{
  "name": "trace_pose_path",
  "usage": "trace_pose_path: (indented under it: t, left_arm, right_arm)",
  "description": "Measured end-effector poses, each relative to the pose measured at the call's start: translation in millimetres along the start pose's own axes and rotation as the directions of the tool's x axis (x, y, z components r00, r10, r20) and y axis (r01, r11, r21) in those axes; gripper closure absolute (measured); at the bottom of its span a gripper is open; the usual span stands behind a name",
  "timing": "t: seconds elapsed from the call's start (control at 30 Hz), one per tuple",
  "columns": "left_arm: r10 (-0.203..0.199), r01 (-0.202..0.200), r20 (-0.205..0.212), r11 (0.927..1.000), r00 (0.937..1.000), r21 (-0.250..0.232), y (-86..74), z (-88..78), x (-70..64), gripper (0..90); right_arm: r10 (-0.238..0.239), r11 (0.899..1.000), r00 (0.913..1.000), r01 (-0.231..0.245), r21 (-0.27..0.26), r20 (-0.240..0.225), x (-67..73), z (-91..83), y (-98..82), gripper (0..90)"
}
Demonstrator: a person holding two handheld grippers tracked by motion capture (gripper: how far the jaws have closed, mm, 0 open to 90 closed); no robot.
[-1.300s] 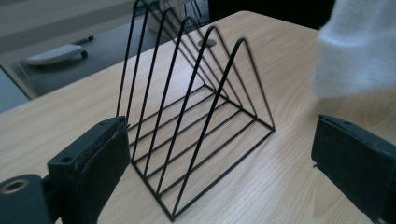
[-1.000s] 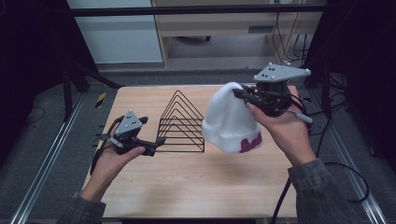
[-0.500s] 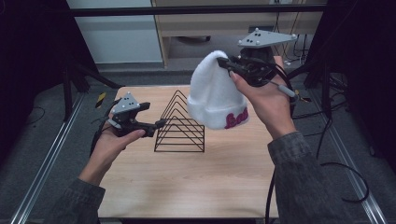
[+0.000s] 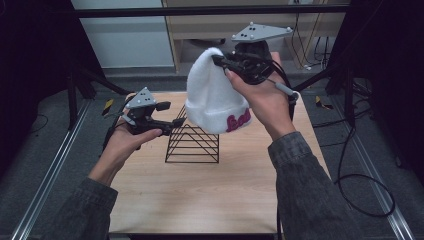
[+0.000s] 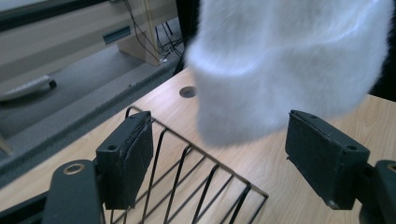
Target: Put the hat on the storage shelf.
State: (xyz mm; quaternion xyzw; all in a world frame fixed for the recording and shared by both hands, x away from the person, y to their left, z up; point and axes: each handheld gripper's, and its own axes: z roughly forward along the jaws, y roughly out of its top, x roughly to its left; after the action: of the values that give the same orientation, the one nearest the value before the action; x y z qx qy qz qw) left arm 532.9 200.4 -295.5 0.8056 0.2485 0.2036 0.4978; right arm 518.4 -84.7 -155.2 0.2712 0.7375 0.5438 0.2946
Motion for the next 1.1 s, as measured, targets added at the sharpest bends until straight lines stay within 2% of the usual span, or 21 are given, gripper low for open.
trace_pose_path:
  t: [0.17,0.3,0.33,0.4,0.47,0.53,0.6,0.67,0.7,0.77,0.83,0.97,1.1]
  left_arm:
    - [-0.002,0.002,0.000,1.0000,1.0000,-0.005,7.7,3.9,2.1,22.7]
    - [-0.022,0.022,0.001,0.9997,0.9998,-0.006,10.3,7.8,7.3,24.5]
    - [-0.042,0.042,0.020,0.9991,0.9989,0.001,9.8,10.9,8.9,24.5]
    - [-0.047,0.046,0.037,0.9987,0.9982,0.019,8.7,13.5,8.8,26.9]
    - [-0.032,0.030,0.038,0.9986,0.9988,0.044,7.7,15.1,7.0,36.8]
    - [-0.010,0.009,0.027,0.9980,0.9996,0.062,6.8,16.1,4.6,51.0]
    - [-0.011,0.010,0.015,0.9971,0.9998,0.075,6.1,15.8,4.3,64.6]
    - [-0.003,0.002,0.008,0.9965,1.0000,0.084,6.2,15.1,4.3,70.0]
    - [0.016,-0.016,-0.002,0.9967,0.9999,0.079,6.2,11.8,3.6,71.6]
    - [0.018,-0.018,-0.010,0.9970,0.9998,0.076,5.9,9.9,3.2,72.9]
    - [0.024,-0.021,-0.040,0.9971,0.9989,0.074,6.3,3.9,3.9,73.4]
    - [0.032,-0.029,-0.061,0.9983,0.9976,0.051,7.6,-4.2,7.0,73.2]
    - [0.023,-0.020,-0.081,0.9990,0.9964,0.040,8.9,-11.1,10.4,73.3]
  right_arm:
    - [-0.005,1.000,0.9999,0.005,-0.012,-0.016,5.1,5.0,6.3,83.7]
    - [-0.006,1.000,0.9991,0.005,-0.023,-0.042,11.8,8.4,11.0,83.7]
    - [-0.009,1.000,0.9990,0.008,-0.026,-0.044,13.2,8.8,11.3,83.7]
    - [-0.012,0.999,0.9985,0.010,-0.036,-0.053,15.7,9.5,11.1,83.6]
    - [-0.016,0.999,0.9981,0.014,-0.035,-0.060,18.0,10.8,10.0,83.6]
    - [-0.024,0.999,0.9974,0.022,-0.033,-0.068,19.1,12.7,8.1,83.7]
    - [-0.019,1.000,0.9975,0.017,-0.025,-0.068,19.0,14.6,5.7,83.7]
    - [-0.023,1.000,0.9972,0.022,-0.021,-0.071,18.2,15.3,3.4,83.6]
    - [-0.020,1.000,0.9973,0.019,-0.021,-0.071,17.6,15.0,2.1,83.7]
    - [-0.020,1.000,0.9973,0.019,-0.020,-0.071,16.1,14.0,-0.3,83.6]
    - [-0.014,1.000,0.9975,0.013,-0.017,-0.070,13.6,13.3,-1.9,83.6]
    - [-0.004,1.000,0.9986,0.004,-0.005,-0.054,7.4,14.7,-4.1,83.5]
    - [0.003,1.000,0.9992,-0.003,0.005,-0.041,1.5,18.0,-6.4,83.4]
